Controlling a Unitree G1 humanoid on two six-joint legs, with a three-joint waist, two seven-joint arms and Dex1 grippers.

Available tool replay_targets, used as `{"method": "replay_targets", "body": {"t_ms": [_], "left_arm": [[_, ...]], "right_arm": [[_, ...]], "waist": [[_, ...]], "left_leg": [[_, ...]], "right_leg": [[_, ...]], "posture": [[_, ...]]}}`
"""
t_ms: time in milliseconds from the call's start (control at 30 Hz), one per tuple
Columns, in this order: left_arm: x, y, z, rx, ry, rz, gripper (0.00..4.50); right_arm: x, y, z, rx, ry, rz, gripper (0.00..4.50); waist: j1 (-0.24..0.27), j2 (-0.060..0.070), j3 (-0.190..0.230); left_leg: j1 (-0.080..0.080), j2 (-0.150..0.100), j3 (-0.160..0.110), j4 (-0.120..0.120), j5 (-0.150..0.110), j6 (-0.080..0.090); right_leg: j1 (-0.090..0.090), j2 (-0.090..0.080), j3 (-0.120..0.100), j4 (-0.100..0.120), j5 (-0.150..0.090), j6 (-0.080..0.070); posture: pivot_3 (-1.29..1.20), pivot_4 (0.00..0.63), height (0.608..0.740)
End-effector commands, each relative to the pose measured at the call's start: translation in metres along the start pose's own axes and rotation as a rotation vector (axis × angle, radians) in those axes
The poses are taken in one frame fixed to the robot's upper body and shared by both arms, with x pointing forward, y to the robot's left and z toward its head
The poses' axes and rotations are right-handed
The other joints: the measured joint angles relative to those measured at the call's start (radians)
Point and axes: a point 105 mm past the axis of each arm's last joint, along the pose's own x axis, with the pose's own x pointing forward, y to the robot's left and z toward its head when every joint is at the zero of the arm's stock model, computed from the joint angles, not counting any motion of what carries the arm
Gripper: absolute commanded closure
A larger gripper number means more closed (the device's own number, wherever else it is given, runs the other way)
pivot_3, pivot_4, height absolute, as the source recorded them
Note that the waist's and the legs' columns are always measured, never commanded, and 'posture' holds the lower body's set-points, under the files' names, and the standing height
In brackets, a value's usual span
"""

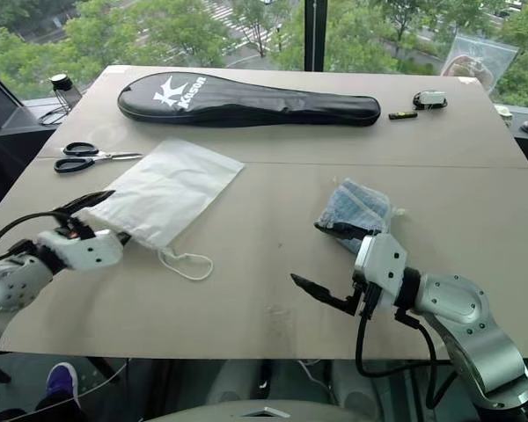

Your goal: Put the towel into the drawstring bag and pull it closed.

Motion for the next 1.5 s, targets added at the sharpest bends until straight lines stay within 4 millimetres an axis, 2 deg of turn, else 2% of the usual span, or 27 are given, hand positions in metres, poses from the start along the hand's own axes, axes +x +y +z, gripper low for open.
{"method": "replay_targets", "body": {"t_ms": [33,133,233,267,400,467,567,667,767,933,1067,1300,1333,1433,1467,1500], "left_arm": [[0.008,0.002,0.001,-0.071,0.007,-0.071,1.65],[0.019,0.003,0.020,-0.474,-0.037,-0.211,3.02],[0.018,0.014,0.055,-0.830,-0.120,-0.418,4.38],[0.017,0.021,0.069,-0.936,-0.148,-0.480,4.45],[0.023,0.041,0.116,-1.206,-0.173,-0.641,4.45],[0.029,0.042,0.134,-1.283,-0.137,-0.706,4.45],[0.047,0.026,0.164,-1.296,-0.112,-0.788,4.45],[0.074,0.005,0.168,-1.223,-0.054,-0.723,4.45],[0.085,0.001,0.175,-1.133,-0.108,-0.680,3.67],[0.086,0.008,0.156,-0.792,-0.161,-0.489,1.29],[0.080,0.002,0.138,-0.583,-0.193,-0.454,1.29],[0.088,-0.012,0.128,-0.324,-0.226,-0.485,1.29],[0.089,-0.012,0.128,-0.337,-0.223,-0.512,1.29],[0.086,-0.010,0.134,-0.668,-0.178,-0.667,2.00],[0.082,-0.008,0.141,-0.755,-0.184,-0.731,2.62],[0.078,-0.006,0.147,-0.814,-0.189,-0.776,2.89]], "right_arm": [[0.000,0.001,0.011,-0.037,-0.032,-0.023,0.00],[0.000,-0.006,0.010,-0.053,-0.025,-0.092,0.00],[0.001,-0.016,0.004,-0.051,0.025,-0.178,0.00],[0.002,-0.019,0.003,-0.043,0.041,-0.204,0.00],[-0.001,-0.034,-0.003,-0.114,0.174,-0.317,0.00],[0.003,-0.030,0.000,-0.078,0.167,-0.268,0.00],[0.007,-0.030,0.008,-0.015,0.113,-0.238,0.00],[0.007,-0.030,0.007,-0.028,0.127,-0.241,0.00],[0.005,-0.028,0.005,-0.041,0.142,-0.246,0.00],[0.000,-0.017,0.007,-0.035,0.129,-0.236,0.00],[-0.004,-0.002,0.009,-0.010,0.092,-0.194,0.00],[-0.009,-0.003,0.005,-0.029,0.101,-0.201,0.00],[-0.010,-0.005,0.004,-0.034,0.106,-0.211,0.00],[-0.013,-0.016,-0.005,-0.042,0.165,-0.284,0.00],[-0.015,-0.022,-0.010,-0.049,0.196,-0.328,0.00],[-0.016,-0.027,-0.016,-0.037,0.225,-0.356,0.00]], "waist": [[-0.002,0.000,0.000],[-0.011,0.000,0.000],[-0.018,-0.001,0.000],[-0.020,-0.001,0.000],[-0.025,0.000,0.001],[-0.025,0.000,0.001],[-0.029,0.000,0.001],[-0.030,0.000,0.001],[-0.030,-0.001,0.001],[-0.028,0.000,0.001],[-0.024,0.000,0.001],[-0.017,-0.001,0.001],[-0.015,-0.001,0.001],[-0.021,0.000,0.001],[-0.023,0.000,0.001],[-0.025,0.000,0.001]], "left_leg": [[0.000,0.000,0.000,0.000,0.000,0.000],[0.000,0.000,0.001,0.000,0.000,0.000],[-0.001,0.001,-0.001,0.002,0.000,0.000],[-0.001,0.001,-0.001,0.002,0.000,0.000],[0.000,0.000,-0.002,0.003,0.000,0.000],[0.000,0.000,-0.002,0.004,0.000,0.000],[0.000,-0.001,-0.003,0.004,0.000,0.000],[0.000,-0.001,-0.003,0.004,0.000,0.000],[-0.001,0.000,-0.003,0.004,0.000,0.000],[-0.001,0.000,-0.002,0.003,0.000,0.000],[-0.001,0.000,-0.001,0.003,0.000,0.000],[-0.001,-0.001,-0.002,0.004,0.000,0.000],[-0.001,-0.001,-0.002,0.004,0.000,0.000],[0.000,-0.001,-0.002,0.004,0.000,0.000],[-0.001,-0.001,-0.002,0.005,0.000,0.000],[-0.001,-0.001,-0.002,0.005,0.000,0.000]], "right_leg": [[0.000,0.000,0.000,0.000,0.000,0.000],[0.000,0.000,0.001,0.000,0.000,0.000],[0.000,0.001,0.000,0.001,0.000,0.000],[0.000,0.001,0.000,0.001,0.000,0.000],[0.001,0.002,0.000,0.002,-0.001,0.001],[0.001,0.002,0.000,0.003,-0.003,0.004],[0.002,0.003,0.001,0.003,-0.003,0.004],[0.002,0.003,0.002,0.003,-0.002,0.003],[0.000,0.004,0.003,0.003,0.000,0.000],[0.000,0.004,0.004,0.003,0.000,0.000],[0.000,0.003,0.004,0.002,0.000,0.000],[0.001,0.003,0.003,0.001,0.000,0.000],[0.001,0.003,0.002,0.002,0.000,0.000],[0.001,0.003,0.002,0.002,0.000,0.000],[0.001,0.003,0.002,0.003,0.000,0.000],[0.001,0.003,0.001,0.002,0.000,0.001]], "posture": [[0.00,0.150,0.740],[0.00,0.150,0.740],[0.00,0.150,0.740],[0.00,0.150,0.740],[0.00,0.150,0.740],[0.00,0.150,0.740],[0.00,0.150,0.740],[0.00,0.150,0.740],[0.00,0.150,0.740],[0.00,0.150,0.740],[0.00,0.150,0.740],[0.00,0.150,0.740],[0.00,0.150,0.740],[0.00,0.150,0.740],[0.00,0.150,0.740],[0.00,0.150,0.740]]}}
